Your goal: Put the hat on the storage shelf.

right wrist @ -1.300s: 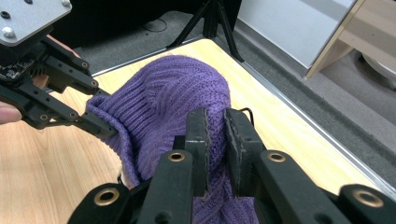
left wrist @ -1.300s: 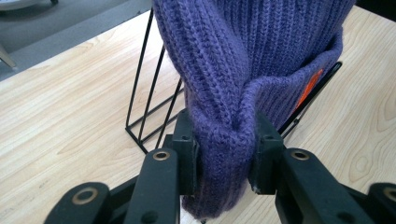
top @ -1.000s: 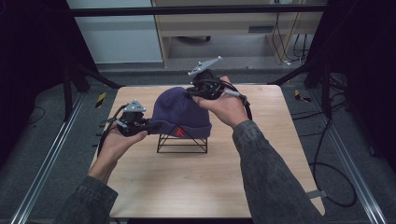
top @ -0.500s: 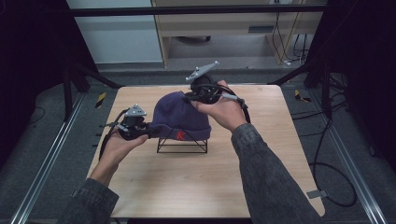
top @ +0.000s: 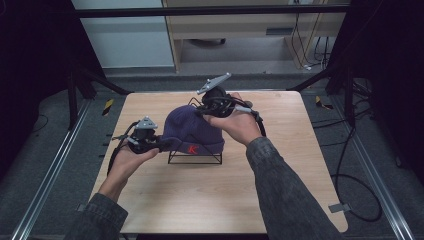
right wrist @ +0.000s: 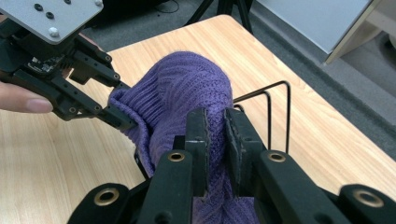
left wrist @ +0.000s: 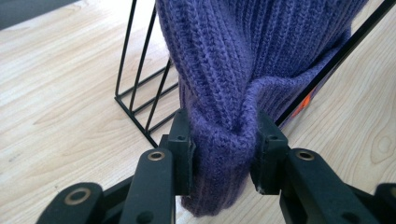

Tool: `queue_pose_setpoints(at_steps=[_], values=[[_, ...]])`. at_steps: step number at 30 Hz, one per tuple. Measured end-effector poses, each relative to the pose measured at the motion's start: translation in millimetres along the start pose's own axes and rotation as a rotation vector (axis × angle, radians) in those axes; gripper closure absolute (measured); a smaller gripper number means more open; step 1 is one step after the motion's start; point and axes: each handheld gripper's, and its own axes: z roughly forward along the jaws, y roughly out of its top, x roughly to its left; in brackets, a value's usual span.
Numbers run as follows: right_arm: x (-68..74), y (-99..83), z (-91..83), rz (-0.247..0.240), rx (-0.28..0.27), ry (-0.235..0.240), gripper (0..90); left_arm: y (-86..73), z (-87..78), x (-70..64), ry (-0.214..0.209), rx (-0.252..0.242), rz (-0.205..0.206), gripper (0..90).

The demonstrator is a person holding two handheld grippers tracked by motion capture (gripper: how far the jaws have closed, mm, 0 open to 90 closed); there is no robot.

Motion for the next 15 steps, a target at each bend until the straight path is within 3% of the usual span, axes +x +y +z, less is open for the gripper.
queue_pose_setpoints(at_steps=[15], values=[[4.7, -10.2, 10.6, -0.003, 0.039, 0.013, 80.2, -14.5, 10.0, 3.3, -0.008, 0.022, -0.012, 62.7]])
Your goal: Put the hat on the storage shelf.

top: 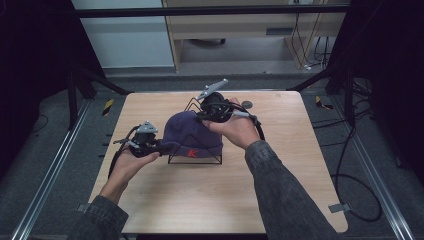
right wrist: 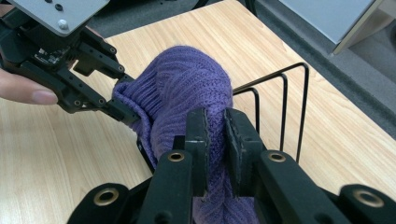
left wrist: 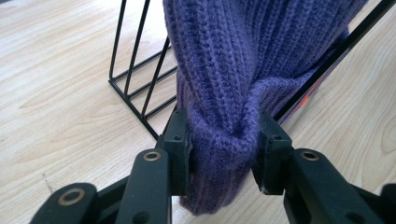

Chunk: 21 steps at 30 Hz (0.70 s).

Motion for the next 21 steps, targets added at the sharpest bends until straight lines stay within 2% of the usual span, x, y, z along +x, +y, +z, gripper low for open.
queue_pose_setpoints(at_steps=[5, 9, 21], values=[[1.6, -4.3, 4.0, -0.001, 0.009, 0.009, 80.0, -6.0, 5.0, -0.1, -0.007, 0.003, -0.014, 61.2], [2.7, -5.6, 6.0, -0.003, 0.016, 0.013, 79.8, -6.8, 5.5, 0.8, -0.001, 0.023, 0.000, 59.9], [4.3, -6.7, 6.8, -0.002, 0.023, 0.019, 76.8, -11.6, 3.0, 1.5, 0.003, 0.011, -0.015, 56.8]])
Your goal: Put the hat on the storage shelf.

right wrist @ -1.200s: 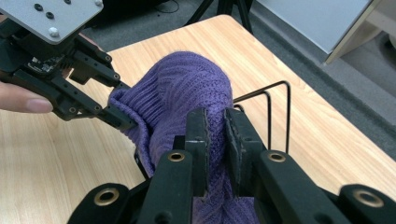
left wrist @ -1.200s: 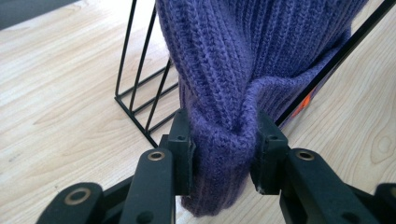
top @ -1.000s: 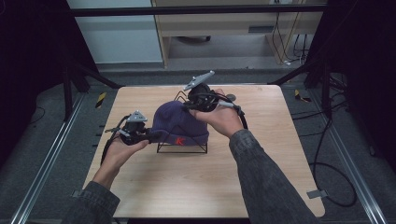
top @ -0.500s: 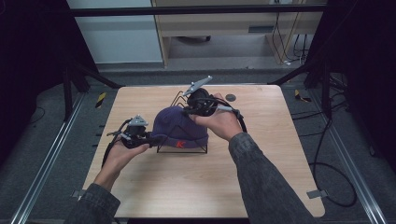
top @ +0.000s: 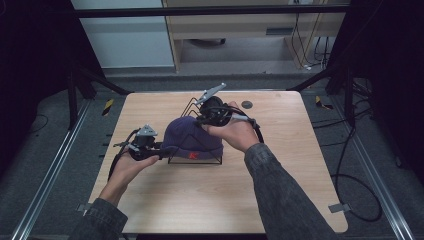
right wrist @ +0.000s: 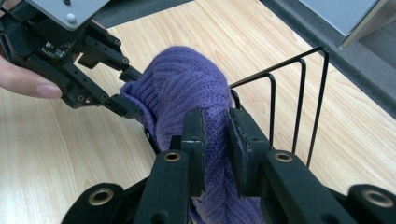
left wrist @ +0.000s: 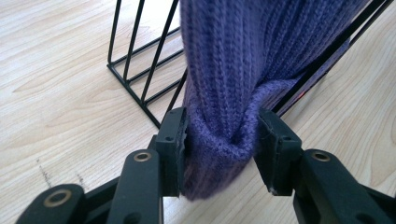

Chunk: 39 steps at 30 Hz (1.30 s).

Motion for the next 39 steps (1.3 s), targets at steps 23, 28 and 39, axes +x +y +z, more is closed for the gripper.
queue_pose_setpoints(at_steps=[23, 28, 39], values=[[3.9, 2.4, -9.2, -0.002, -0.020, -0.010, 74.4, -24.6, -22.4, 5.8, 0.164, -0.059, -0.050, 39.5], [3.3, 1.5, -12.2, 0.008, -0.020, -0.030, 68.1, -39.0, -24.0, 11.7, 0.214, -0.062, -0.103, 23.4], [2.1, -2.7, -27.3, 0.026, -0.033, -0.069, 54.4, -62.4, -13.3, 23.0, 0.245, 0.026, -0.173, 11.8]])
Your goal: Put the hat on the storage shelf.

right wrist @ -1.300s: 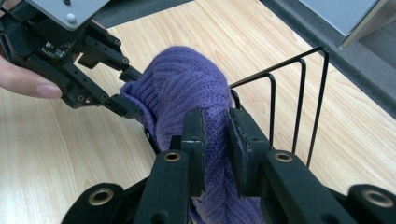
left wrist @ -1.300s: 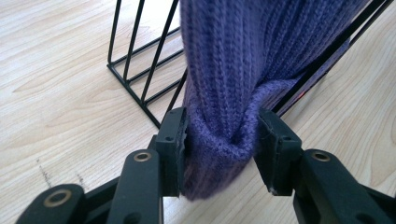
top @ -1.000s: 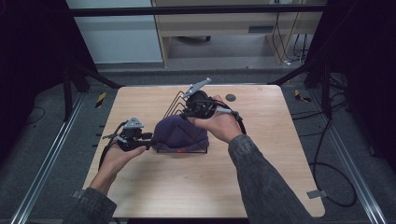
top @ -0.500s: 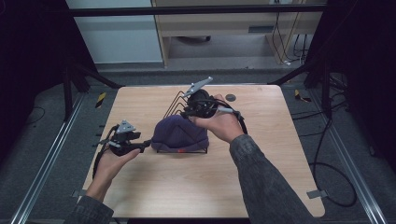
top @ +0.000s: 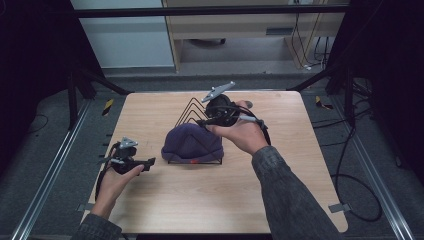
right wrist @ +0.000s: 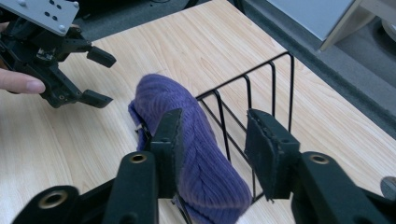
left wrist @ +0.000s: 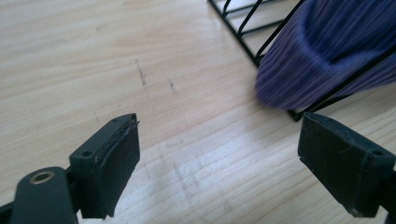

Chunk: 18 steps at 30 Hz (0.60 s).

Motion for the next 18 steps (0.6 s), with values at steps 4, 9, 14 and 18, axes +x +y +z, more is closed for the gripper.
queue_pose_setpoints(at_steps=[4, 9, 14, 18], values=[[-3.6, -3.8, -5.3, 0.006, -0.005, -0.009, 48.7, -7.4, 8.2, 4.6, -0.009, 0.040, -0.015, 10.2], [-11.0, -8.7, -13.2, 0.029, -0.012, -0.033, 39.4, -13.7, 12.3, 10.6, -0.001, 0.068, -0.039, 9.0], [-16.2, -17.6, -23.4, 0.070, -0.016, -0.070, 27.7, -21.4, 19.4, 15.5, 0.017, 0.098, -0.040, 5.2], [-20.0, -27.3, -35.0, 0.089, -0.026, -0.100, 23.1, -23.4, 20.1, 15.3, 0.040, 0.101, -0.010, 4.5]])
